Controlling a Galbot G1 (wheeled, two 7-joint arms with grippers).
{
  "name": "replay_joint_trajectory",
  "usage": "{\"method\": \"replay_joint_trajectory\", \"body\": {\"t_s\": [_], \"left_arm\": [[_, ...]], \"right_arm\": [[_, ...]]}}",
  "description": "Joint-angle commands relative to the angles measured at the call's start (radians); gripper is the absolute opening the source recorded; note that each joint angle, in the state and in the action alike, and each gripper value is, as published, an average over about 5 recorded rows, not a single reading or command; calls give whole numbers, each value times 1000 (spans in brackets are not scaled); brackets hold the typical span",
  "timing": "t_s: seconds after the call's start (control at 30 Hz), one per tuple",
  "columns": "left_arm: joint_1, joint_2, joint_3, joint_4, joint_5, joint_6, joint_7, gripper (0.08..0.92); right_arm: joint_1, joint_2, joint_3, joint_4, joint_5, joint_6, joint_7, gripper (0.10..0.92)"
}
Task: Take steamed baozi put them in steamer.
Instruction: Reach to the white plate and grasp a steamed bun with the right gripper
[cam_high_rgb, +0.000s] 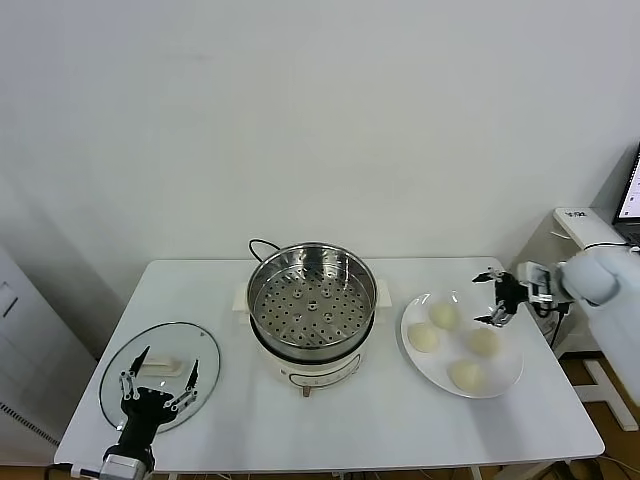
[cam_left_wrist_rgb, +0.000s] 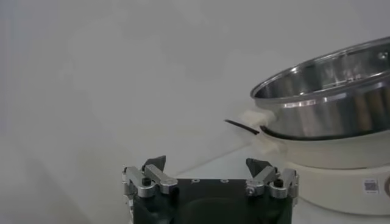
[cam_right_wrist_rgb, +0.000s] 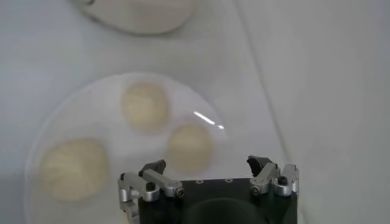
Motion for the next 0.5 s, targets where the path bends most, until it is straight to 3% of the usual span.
{"method": "replay_joint_trajectory", "body": {"t_s": [0.03,0.5], "left_arm": [[3,1,-7,-5,-4,1,-1,823],[6,3,-10,4,-2,1,-1,823]], "right_arm": [[160,129,-148,-177,-176,72,-79,823],[133,249,-51,-353,-312,155,-3,823]]}}
